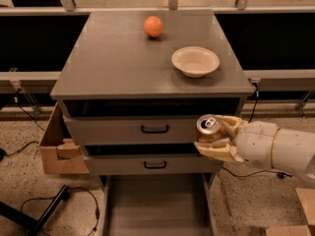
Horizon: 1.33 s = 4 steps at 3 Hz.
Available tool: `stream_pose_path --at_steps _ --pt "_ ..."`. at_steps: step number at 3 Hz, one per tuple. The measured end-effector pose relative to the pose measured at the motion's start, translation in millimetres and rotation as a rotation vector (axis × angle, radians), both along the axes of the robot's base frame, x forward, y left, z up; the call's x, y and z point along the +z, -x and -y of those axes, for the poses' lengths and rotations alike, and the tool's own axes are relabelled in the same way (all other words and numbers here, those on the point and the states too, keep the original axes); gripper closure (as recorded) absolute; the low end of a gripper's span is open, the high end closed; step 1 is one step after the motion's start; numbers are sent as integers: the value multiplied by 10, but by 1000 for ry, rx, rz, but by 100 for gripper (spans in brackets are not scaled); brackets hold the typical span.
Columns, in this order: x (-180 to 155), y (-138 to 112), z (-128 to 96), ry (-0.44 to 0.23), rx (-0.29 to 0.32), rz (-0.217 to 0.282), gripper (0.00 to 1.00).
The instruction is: Place orange can into bottom drawer
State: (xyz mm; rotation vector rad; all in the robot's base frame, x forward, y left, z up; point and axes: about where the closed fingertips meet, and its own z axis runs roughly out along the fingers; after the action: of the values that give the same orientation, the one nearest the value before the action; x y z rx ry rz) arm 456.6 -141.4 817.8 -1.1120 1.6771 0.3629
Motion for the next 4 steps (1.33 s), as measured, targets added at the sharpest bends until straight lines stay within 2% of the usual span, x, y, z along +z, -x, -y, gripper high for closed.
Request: stream_pose_path --at_steps 1,2,3,4 --pt "-402 37 -114 -44 -5 -45 100" --pt "-1278 133 -346 -138 -27 -108 100" --pt "-2199 121 -524 -188 -39 -127 100" --pt "-2765 55 -605 -211 -40 -121 100"
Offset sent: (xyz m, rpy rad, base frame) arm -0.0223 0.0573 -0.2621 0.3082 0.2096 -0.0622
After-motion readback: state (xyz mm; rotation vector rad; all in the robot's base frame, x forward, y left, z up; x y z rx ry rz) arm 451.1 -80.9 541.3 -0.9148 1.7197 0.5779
